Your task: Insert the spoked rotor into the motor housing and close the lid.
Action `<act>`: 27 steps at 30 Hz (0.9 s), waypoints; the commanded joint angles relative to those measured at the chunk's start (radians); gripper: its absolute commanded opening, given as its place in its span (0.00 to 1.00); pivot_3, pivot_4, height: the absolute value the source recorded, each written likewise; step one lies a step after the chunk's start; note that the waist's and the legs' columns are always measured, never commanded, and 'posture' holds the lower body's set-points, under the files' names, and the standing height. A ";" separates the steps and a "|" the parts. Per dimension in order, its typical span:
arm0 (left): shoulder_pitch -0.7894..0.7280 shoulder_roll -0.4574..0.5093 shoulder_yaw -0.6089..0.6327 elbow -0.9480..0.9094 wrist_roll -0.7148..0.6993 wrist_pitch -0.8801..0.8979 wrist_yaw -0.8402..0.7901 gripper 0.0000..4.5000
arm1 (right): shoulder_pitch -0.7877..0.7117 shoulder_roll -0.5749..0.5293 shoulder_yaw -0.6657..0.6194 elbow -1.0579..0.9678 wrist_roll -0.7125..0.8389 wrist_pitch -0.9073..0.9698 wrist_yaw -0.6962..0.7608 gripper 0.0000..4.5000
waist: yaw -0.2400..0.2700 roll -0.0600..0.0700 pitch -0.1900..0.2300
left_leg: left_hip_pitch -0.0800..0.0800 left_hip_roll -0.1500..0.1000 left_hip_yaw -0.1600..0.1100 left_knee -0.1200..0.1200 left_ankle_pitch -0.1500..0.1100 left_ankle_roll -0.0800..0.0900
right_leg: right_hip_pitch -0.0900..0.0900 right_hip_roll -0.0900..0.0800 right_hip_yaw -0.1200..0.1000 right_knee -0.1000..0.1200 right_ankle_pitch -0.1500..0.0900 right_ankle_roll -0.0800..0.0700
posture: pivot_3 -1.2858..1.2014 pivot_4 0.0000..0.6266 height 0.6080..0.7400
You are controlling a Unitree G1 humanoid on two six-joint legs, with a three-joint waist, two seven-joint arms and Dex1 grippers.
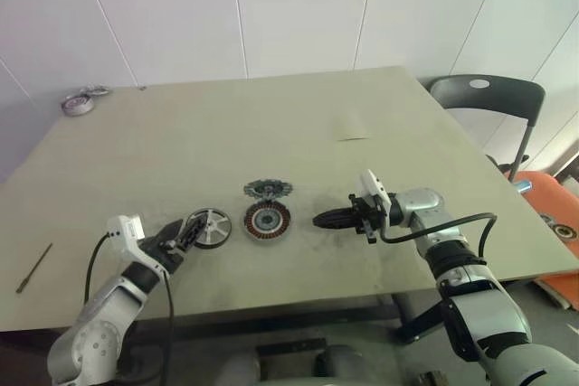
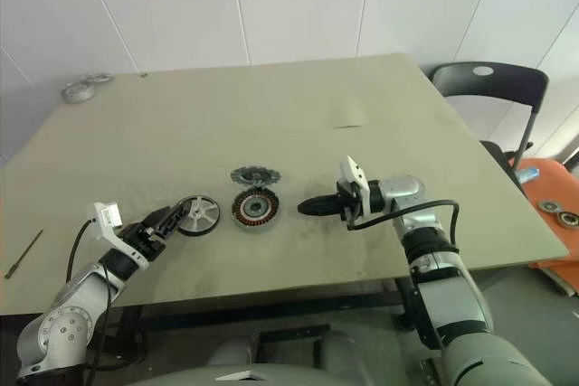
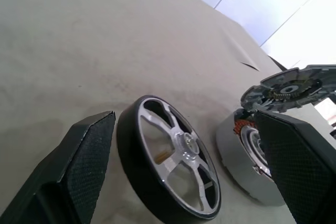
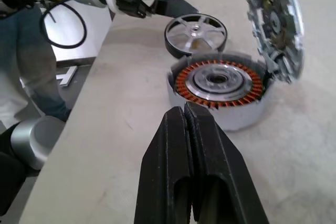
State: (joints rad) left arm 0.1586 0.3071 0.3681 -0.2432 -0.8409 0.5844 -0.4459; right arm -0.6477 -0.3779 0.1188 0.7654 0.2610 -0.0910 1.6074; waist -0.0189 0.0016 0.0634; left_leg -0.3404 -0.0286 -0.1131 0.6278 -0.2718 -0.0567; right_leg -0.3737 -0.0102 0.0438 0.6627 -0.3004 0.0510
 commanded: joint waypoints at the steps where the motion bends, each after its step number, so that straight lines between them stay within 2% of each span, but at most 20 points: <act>1: -0.021 0.014 -0.008 -0.002 -0.012 0.008 -0.029 1.00 | -0.015 0.006 -0.021 -0.039 0.025 0.003 0.006 0.01 | 0.001 0.000 0.000 | 0.000 0.000 0.000 0.000 0.000 0.000 | 0.000 0.000 0.000 0.000 0.000 0.000 | 0.52 0.00 1.00; 22: -0.003 -0.006 -0.031 0.014 0.022 0.016 -0.027 1.00 | -0.011 0.003 -0.020 -0.042 0.004 0.000 -0.026 0.01 | 0.002 0.000 0.000 | 0.000 0.000 0.000 0.000 0.000 0.000 | 0.000 0.000 0.000 0.000 0.000 0.000 | 0.52 0.00 1.00; 25: -0.005 -0.010 -0.035 0.027 0.041 0.010 -0.016 0.87 | -0.010 0.001 -0.018 -0.047 0.003 0.004 -0.034 0.00 | 0.002 0.000 0.000 | 0.000 0.000 0.000 0.000 0.000 0.000 | 0.000 0.000 0.000 0.000 0.000 0.000 | 0.52 0.00 1.00; 27: -0.006 -0.009 -0.035 0.031 0.038 0.017 -0.016 0.73 | -0.008 -0.001 -0.017 -0.050 0.002 0.006 -0.037 0.00 | 0.002 0.000 0.000 | 0.000 0.000 0.000 0.000 0.000 0.000 | 0.000 0.000 0.000 0.000 0.000 0.000 | 0.52 0.00 1.00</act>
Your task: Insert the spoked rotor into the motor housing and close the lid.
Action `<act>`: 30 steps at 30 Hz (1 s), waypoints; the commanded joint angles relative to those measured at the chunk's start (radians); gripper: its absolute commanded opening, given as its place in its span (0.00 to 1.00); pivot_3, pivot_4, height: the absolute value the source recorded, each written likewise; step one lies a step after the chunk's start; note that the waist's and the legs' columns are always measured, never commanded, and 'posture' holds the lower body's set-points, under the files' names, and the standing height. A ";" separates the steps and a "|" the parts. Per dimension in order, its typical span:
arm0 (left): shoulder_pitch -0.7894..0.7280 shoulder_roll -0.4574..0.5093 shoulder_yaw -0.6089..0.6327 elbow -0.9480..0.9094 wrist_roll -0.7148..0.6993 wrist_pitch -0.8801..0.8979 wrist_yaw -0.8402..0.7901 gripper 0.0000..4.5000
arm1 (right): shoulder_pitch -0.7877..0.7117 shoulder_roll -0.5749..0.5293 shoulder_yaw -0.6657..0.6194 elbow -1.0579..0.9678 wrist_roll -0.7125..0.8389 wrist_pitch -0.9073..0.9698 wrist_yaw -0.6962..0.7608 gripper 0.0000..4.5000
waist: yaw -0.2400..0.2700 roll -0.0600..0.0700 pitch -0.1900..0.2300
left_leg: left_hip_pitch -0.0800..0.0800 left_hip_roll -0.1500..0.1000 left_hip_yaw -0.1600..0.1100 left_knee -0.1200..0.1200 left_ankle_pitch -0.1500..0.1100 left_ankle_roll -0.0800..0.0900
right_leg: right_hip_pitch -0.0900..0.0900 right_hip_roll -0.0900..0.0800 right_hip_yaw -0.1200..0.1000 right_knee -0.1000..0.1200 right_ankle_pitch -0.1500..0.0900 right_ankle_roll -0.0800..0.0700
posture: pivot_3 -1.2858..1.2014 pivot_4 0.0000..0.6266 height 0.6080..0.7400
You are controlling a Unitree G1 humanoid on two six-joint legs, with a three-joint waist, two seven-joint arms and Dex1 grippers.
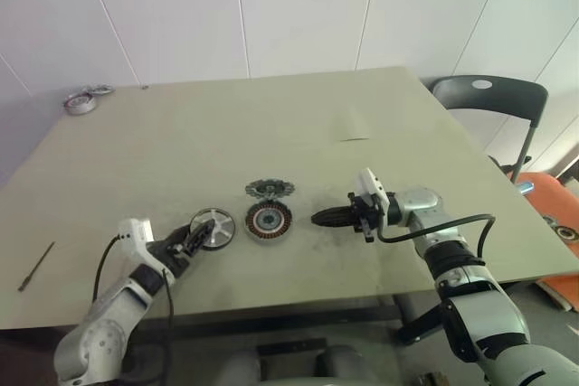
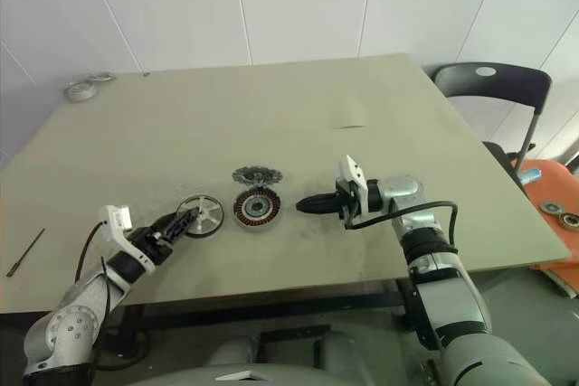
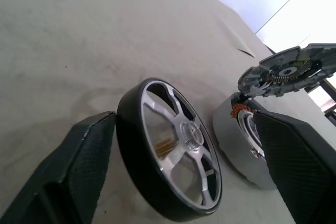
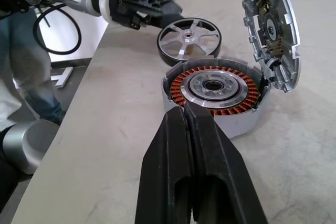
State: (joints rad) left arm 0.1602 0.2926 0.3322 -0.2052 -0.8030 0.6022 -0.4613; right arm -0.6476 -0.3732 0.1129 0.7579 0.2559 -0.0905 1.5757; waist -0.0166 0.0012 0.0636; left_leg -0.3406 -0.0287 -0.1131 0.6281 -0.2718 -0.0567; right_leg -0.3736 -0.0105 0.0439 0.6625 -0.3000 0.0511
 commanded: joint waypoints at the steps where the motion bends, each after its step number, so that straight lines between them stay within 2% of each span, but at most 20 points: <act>1: -0.008 0.007 -0.001 -0.007 -0.004 0.007 -0.003 0.64 | -0.007 -0.006 -0.011 -0.044 0.007 0.007 -0.007 0.00 | 0.000 0.000 0.000 | 0.000 0.000 0.000 0.000 0.000 0.000 | 0.000 0.000 0.000 0.000 0.000 0.000 | 0.52 0.00 1.00; 4: -0.014 0.007 -0.007 -0.006 0.016 0.007 0.014 0.41 | -0.006 -0.007 -0.010 -0.050 0.005 0.012 -0.012 0.00 | 0.000 0.000 0.000 | 0.000 0.000 0.000 0.000 0.000 0.000 | 0.000 0.000 0.000 0.000 0.000 0.000 | 0.52 0.00 1.00; 11: -0.023 0.005 -0.008 0.009 0.035 -0.001 0.017 0.41 | -0.003 -0.009 -0.011 -0.056 -0.002 0.015 -0.027 0.00 | 0.000 0.000 0.000 | 0.000 0.000 0.000 0.000 0.000 0.000 | 0.000 0.000 0.000 0.000 0.000 0.000 | 0.52 0.00 1.00; 14: -0.024 0.003 -0.007 0.013 0.034 -0.002 0.014 0.28 | -0.003 -0.009 -0.010 -0.058 -0.004 0.015 -0.033 0.00 | 0.000 0.000 0.000 | 0.000 0.000 0.000 0.000 0.000 0.000 | 0.000 0.000 0.000 0.000 0.000 0.000 | 0.52 0.00 1.00; 17: -0.020 0.003 -0.008 0.010 0.035 -0.001 0.015 0.10 | -0.004 -0.010 -0.010 -0.057 -0.006 0.015 -0.036 0.00 | 0.000 0.000 0.000 | 0.000 0.000 0.000 0.000 0.000 0.000 | 0.000 0.000 0.000 0.000 0.000 0.000 | 0.52 0.00 1.00; 25: -0.002 0.015 0.007 -0.050 -0.059 0.059 -0.027 0.10 | -0.006 -0.012 -0.007 -0.050 -0.014 0.009 -0.037 0.00 | 0.000 -0.001 0.000 | 0.000 0.000 0.000 0.000 0.000 0.000 | 0.000 0.000 0.000 0.000 0.000 0.000 | 0.52 0.00 1.00; 30: 0.017 0.062 0.000 -0.084 -0.109 0.128 -0.069 0.10 | -0.015 -0.015 -0.006 -0.035 -0.020 0.006 -0.033 0.00 | -0.002 -0.001 0.000 | 0.000 0.000 0.000 0.000 0.000 0.000 | 0.000 0.000 0.000 0.000 0.000 0.000 | 0.52 0.00 1.00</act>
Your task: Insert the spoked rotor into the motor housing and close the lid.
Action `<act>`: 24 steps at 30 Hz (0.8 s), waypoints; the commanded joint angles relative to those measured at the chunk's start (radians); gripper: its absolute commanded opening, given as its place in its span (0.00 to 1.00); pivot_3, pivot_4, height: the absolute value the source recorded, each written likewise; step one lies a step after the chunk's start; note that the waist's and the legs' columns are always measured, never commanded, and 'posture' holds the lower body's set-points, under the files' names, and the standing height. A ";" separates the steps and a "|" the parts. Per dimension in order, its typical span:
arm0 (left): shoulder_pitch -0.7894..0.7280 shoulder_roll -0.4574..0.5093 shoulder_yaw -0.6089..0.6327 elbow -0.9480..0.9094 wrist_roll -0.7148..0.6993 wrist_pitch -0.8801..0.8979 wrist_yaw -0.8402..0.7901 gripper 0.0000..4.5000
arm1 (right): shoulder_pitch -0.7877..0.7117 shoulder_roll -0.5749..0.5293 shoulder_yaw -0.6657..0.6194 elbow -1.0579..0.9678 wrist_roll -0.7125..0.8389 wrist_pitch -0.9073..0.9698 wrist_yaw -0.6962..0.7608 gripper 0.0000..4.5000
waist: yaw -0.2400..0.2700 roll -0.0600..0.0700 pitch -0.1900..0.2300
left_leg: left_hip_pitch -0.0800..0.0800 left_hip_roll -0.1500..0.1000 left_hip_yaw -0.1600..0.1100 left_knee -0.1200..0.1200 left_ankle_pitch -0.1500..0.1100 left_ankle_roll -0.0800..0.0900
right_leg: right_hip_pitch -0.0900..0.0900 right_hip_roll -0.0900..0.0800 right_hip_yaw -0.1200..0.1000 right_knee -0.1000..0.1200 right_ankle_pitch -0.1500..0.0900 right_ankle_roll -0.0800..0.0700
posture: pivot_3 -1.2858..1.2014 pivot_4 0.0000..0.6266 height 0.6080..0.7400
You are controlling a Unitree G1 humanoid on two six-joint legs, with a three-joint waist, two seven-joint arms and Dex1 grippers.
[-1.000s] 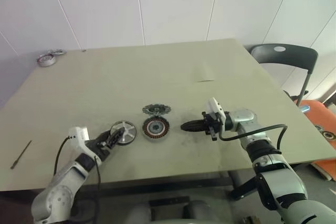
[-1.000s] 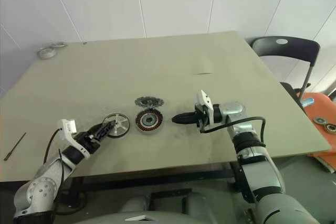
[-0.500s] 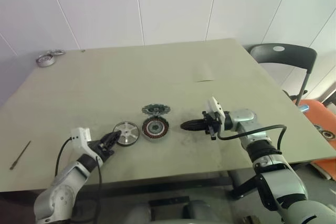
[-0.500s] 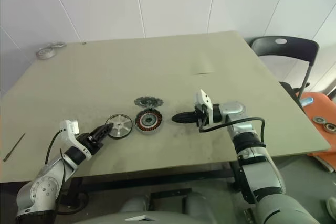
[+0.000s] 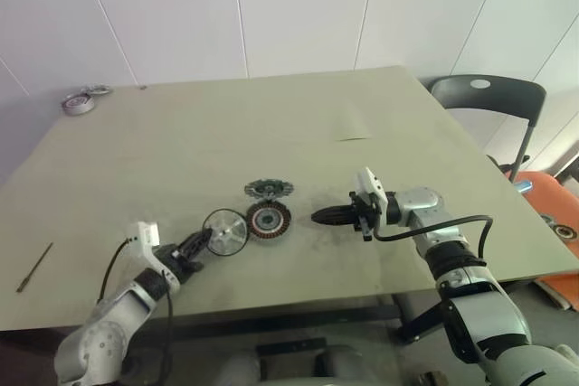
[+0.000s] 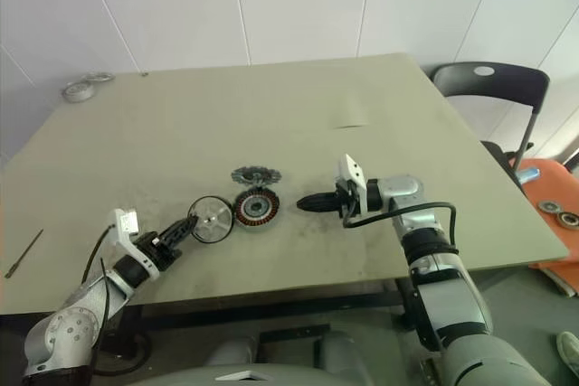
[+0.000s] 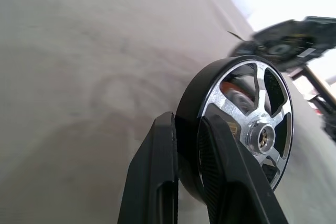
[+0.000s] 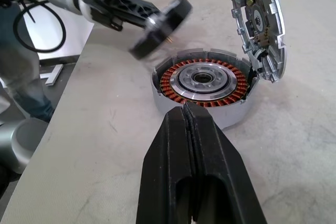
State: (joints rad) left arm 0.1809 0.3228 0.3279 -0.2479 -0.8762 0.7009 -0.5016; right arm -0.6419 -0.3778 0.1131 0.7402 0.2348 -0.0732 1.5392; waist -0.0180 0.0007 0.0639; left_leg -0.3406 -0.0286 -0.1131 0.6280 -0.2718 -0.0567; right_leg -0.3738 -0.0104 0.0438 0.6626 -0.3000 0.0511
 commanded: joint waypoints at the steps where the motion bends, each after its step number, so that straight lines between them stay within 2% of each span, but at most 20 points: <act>1: -0.007 0.045 0.006 -0.047 -0.047 0.045 -0.033 0.10 | -0.023 -0.011 -0.006 -0.015 0.000 -0.012 0.004 0.00 | 0.000 0.000 0.000 | 0.000 0.000 0.000 0.000 0.000 0.000 | 0.000 0.000 0.000 0.000 0.000 0.000 | 0.52 0.00 1.00; 7: -0.077 0.118 0.047 -0.074 -0.132 0.140 0.003 0.10 | -0.027 -0.013 -0.008 -0.009 -0.008 -0.014 0.011 0.00 | 0.002 -0.001 0.000 | 0.000 0.000 -0.001 0.001 0.000 0.000 | 0.000 0.000 0.000 0.000 0.000 0.000 | 0.52 0.00 1.00; 11: -0.178 0.166 0.067 -0.041 -0.176 0.204 0.063 0.10 | -0.029 -0.013 -0.008 -0.007 -0.010 -0.013 0.013 0.00 | 0.000 -0.001 0.001 | 0.000 0.000 0.000 0.000 0.000 0.000 | 0.000 0.000 0.000 0.000 0.000 0.000 | 0.52 0.00 1.00; 19: -0.353 0.310 -0.006 0.067 -0.209 0.417 0.007 0.10 | -0.024 -0.005 -0.007 -0.006 -0.014 -0.015 0.006 0.00 | -0.003 -0.001 0.001 | 0.000 0.000 0.000 -0.001 0.000 0.000 | 0.000 0.000 0.000 0.000 0.001 0.002 | 0.52 0.00 1.00; 24: -0.420 0.332 -0.075 0.113 -0.201 0.508 -0.045 0.10 | -0.014 -0.003 -0.008 -0.014 -0.015 -0.016 0.001 0.00 | -0.002 -0.001 0.001 | -0.001 0.000 0.000 -0.001 0.000 0.000 | 0.000 0.000 0.000 0.000 0.001 0.002 | 0.52 0.00 1.00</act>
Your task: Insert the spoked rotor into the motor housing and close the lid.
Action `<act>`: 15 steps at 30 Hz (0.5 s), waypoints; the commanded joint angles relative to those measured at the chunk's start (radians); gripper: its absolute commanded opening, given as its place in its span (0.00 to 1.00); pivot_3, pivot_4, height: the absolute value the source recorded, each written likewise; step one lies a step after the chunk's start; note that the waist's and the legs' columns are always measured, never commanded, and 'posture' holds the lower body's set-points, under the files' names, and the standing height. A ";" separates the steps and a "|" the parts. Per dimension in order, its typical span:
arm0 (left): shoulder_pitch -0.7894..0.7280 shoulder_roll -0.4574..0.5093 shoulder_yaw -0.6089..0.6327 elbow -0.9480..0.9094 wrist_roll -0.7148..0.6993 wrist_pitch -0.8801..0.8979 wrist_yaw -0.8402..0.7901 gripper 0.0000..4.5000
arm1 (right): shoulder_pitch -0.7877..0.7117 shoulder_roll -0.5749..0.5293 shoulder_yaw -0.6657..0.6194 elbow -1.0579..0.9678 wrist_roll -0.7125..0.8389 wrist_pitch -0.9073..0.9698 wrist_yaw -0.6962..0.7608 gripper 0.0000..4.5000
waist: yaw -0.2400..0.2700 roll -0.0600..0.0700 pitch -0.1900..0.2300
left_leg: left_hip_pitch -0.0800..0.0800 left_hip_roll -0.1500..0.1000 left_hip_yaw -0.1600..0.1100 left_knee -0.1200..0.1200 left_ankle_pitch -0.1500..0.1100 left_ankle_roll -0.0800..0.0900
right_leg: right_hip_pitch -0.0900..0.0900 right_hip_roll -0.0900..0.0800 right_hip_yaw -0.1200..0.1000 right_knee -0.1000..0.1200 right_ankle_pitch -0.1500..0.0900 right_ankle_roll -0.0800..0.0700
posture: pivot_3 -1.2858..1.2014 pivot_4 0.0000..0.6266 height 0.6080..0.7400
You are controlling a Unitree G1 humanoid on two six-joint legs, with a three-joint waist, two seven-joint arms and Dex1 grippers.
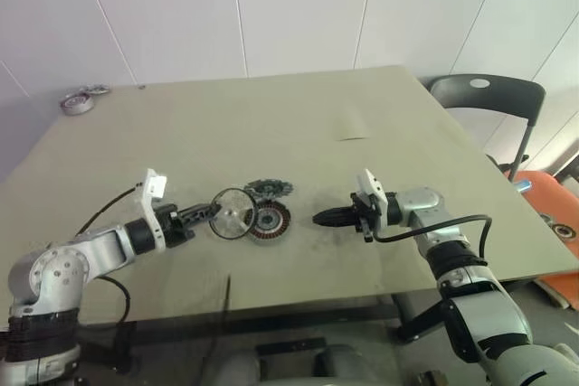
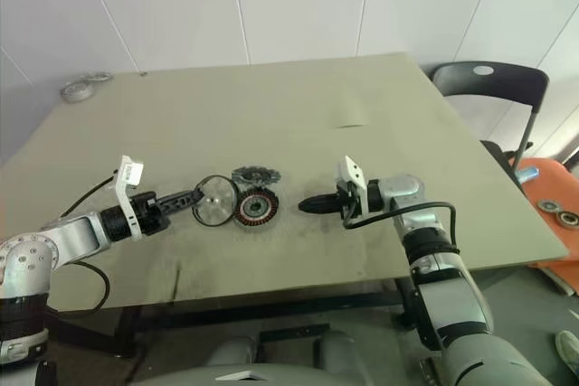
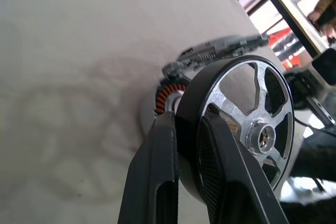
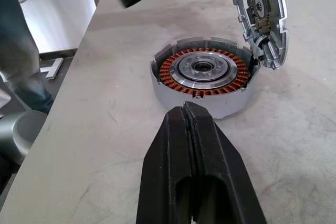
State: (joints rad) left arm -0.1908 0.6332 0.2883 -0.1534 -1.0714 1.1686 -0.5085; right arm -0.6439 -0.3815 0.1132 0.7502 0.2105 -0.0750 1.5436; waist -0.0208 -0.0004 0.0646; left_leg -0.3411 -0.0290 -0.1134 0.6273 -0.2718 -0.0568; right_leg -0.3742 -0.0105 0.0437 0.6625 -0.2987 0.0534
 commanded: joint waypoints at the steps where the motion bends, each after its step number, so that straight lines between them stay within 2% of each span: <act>1: -0.059 0.024 -0.049 0.032 0.004 0.050 -0.048 0.10 | -0.009 0.000 -0.009 -0.027 0.010 -0.013 -0.005 0.00 | 0.000 0.000 0.000 | 0.000 0.000 0.000 0.000 0.000 0.000 | 0.000 0.000 0.000 0.000 0.000 0.000 | 0.52 0.00 1.00; 9: -0.217 0.020 -0.189 0.251 0.164 0.025 -0.130 0.10 | 0.026 -0.010 -0.012 -0.066 0.016 0.000 -0.016 0.00 | 0.001 0.000 0.000 | 0.000 0.000 0.000 0.000 0.000 0.000 | 0.000 0.000 0.000 0.000 0.000 0.000 | 0.52 0.00 1.00; 15: -0.301 0.012 -0.249 0.386 0.269 -0.004 -0.197 0.10 | 0.051 -0.017 -0.014 -0.099 0.020 0.007 -0.029 0.00 | -0.001 0.000 0.000 | -0.001 0.000 0.000 0.000 0.000 0.000 | -0.001 0.000 0.000 0.000 0.000 0.001 | 0.52 0.00 1.00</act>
State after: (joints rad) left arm -0.4614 0.6403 0.0442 0.2228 -0.8251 1.1859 -0.6782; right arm -0.5877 -0.3927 0.1127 0.6985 0.2113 -0.0710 1.5187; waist -0.0216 -0.0006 0.0647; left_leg -0.3419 -0.0293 -0.1138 0.6270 -0.2717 -0.0570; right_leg -0.3755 -0.0104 0.0437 0.6628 -0.2983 0.0541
